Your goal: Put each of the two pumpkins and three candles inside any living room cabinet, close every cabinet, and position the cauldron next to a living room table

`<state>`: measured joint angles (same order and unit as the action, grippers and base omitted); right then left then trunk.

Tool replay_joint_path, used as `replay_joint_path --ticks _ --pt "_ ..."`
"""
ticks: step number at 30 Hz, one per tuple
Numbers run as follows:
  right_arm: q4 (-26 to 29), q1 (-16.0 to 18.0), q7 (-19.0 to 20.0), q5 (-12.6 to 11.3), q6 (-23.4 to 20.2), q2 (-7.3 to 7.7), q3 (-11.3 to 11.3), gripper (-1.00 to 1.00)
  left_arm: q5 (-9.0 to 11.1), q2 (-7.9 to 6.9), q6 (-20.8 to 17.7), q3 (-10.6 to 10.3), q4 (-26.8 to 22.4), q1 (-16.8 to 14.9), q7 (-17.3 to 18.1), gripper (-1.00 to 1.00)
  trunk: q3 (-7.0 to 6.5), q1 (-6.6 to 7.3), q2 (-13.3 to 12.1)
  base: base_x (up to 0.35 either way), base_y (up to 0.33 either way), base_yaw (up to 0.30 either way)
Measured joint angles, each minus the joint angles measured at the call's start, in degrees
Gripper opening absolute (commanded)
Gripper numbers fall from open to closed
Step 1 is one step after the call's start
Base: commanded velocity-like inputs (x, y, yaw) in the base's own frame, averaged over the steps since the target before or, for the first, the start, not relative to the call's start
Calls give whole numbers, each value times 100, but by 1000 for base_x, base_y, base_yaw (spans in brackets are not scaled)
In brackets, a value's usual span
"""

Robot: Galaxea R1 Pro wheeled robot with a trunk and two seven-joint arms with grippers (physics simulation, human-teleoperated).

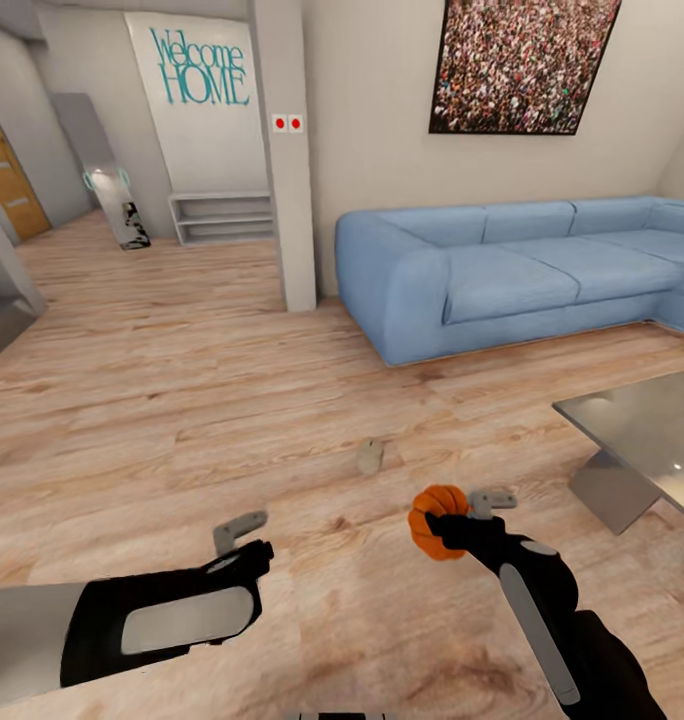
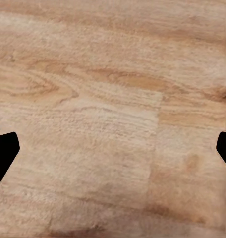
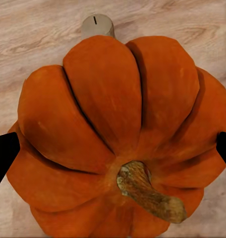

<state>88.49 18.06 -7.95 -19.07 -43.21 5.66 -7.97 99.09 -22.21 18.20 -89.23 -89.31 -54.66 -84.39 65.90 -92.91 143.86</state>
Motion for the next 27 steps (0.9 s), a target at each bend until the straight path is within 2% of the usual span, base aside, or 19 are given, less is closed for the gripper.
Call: replay_joint_path --ticks 2,3,6,9,10,15,16,18,21,22,24,27 --pt "-51 -36 -1 7 120 2 0 -100 -1 -1 605 -420 -1 0 354 100 -44 5 -3 -2 2 -3" --pt "-102 -48 -1 4 165 1 1 -100 3 0 984 -732 -1 1 573 100 -66 7 -4 -1 1 -1" --pt "-150 -58 2 3 206 3 -3 -100 12 21 1730 -1424 3 0 783 100 -133 15 -8 0 0 0" --pt "-160 -65 25 -40 209 -3 -11 -100 76 -5 2030 -1718 24 -1 827 100 -200 23 -12 0 0 0" --pt "-162 -92 32 -65 230 -10 -15 -100 206 -11 2086 -1868 35 -1 837 100 -222 26 -14 0 0 0" --pt "-129 -314 28 -35 378 11 -8 -100 623 10 2409 -2164 99 -2 858 100 -332 39 -20 0 0 0" --pt "-128 -334 27 -37 386 12 -6 -100 643 10 2432 -2205 114 -2 860 100 -355 41 -22 0 0 0" --pt "-134 -463 14 -28 406 19 -2 -100 700 14 2492 -2459 263 -2 930 100 -399 46 -24 0 0 -33" --pt "-102 -597 13 -31 416 24 0 -100 745 47 2508 -2574 440 -3 1196 100 -476 54 -28 0 0 -137" --pt "-95 -656 14 -34 424 25 1 -100 797 67 2511 -2599 510 -3 1340 100 -501 57 -30 0 0 -212" --pt "-89 -813 9 -30 536 26 2 -100 1026 94 2512 -2641 659 -3 1711 100 -550 62 -32 0 0 -190" --pt "-94 -1096 0 -18 893 27 6 -100 1544 118 2482 -2663 1007 -3 2562 100 -619 69 -37 0 0 -62"
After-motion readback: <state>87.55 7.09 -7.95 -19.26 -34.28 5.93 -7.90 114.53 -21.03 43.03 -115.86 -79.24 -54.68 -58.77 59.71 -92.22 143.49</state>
